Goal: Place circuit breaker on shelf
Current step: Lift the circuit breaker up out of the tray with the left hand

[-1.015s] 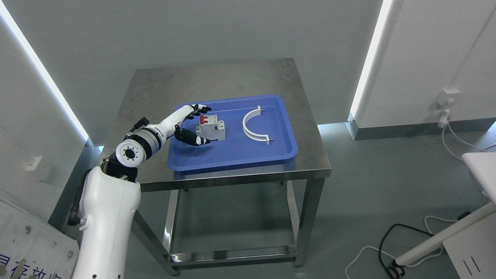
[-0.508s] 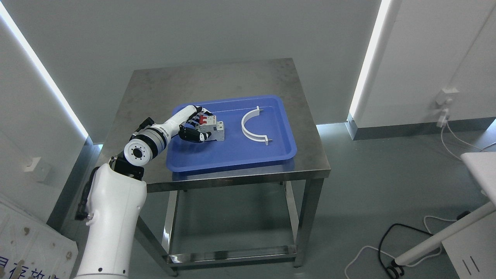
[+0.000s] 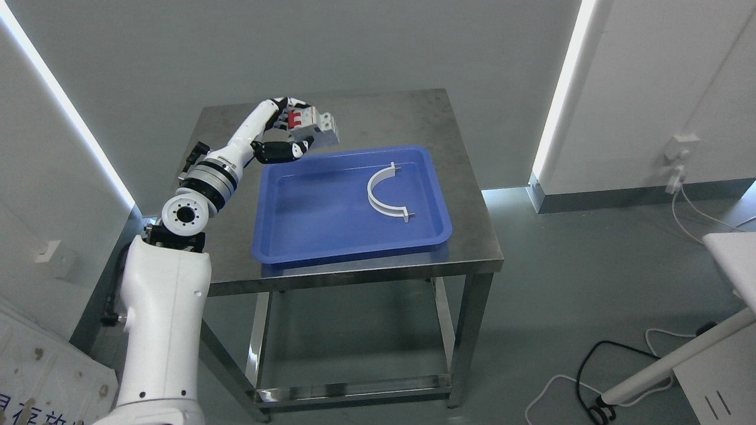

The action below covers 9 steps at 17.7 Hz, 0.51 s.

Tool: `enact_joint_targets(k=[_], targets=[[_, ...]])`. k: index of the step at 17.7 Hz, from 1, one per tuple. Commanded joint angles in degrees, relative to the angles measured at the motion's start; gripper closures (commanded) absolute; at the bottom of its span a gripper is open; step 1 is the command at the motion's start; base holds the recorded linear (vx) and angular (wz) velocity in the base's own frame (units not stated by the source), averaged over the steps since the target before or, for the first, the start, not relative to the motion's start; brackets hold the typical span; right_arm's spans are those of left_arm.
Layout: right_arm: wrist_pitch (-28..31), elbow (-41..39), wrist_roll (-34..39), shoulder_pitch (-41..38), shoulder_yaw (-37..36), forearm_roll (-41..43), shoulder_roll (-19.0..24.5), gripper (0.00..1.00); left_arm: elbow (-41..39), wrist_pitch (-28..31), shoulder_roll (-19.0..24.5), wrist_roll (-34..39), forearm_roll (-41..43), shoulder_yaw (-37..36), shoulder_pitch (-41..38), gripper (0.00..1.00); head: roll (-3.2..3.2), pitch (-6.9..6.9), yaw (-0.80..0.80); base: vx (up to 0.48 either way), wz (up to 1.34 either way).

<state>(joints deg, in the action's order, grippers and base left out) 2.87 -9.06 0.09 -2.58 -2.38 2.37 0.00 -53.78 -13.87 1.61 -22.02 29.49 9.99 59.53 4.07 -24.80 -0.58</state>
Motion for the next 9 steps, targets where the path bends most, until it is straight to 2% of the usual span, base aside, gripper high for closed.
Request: enact_joint_targets(k=[1, 2, 4, 9], targets=[[-0.15, 0.0, -0.27, 0.03, 0.0, 0.0, -1.0, 0.0, -7.03, -7.03, -0.61, 13.36, -18.48, 13.13, -4.66, 0.76, 0.0, 0.0, 0.0, 0.011, -0.1], [-0.15, 0.0, -0.27, 0.03, 0.0, 0.0, -1.0, 0.0, -9.74, -8.79, -0.61, 16.54, -19.81, 12.69, -7.12, 0.76, 0.0, 0.0, 0.0, 0.012, -0.09], [-0.15, 0.0, -0.27, 0.03, 0.0, 0.0, -1.0, 0.0, -13.88, -13.09, -0.61, 17.01, -24.8, 10.77, -12.04, 0.76, 0.0, 0.0, 0.0, 0.006, -0.05], [-0.15, 0.0, -0.27, 0.03, 0.0, 0.0, -1.0, 0.0, -25.14, -13.82, -0.61, 15.34, -26.68, 3.3, -29.44, 0.76, 0.0, 0.0, 0.0, -0.031, 0.01]])
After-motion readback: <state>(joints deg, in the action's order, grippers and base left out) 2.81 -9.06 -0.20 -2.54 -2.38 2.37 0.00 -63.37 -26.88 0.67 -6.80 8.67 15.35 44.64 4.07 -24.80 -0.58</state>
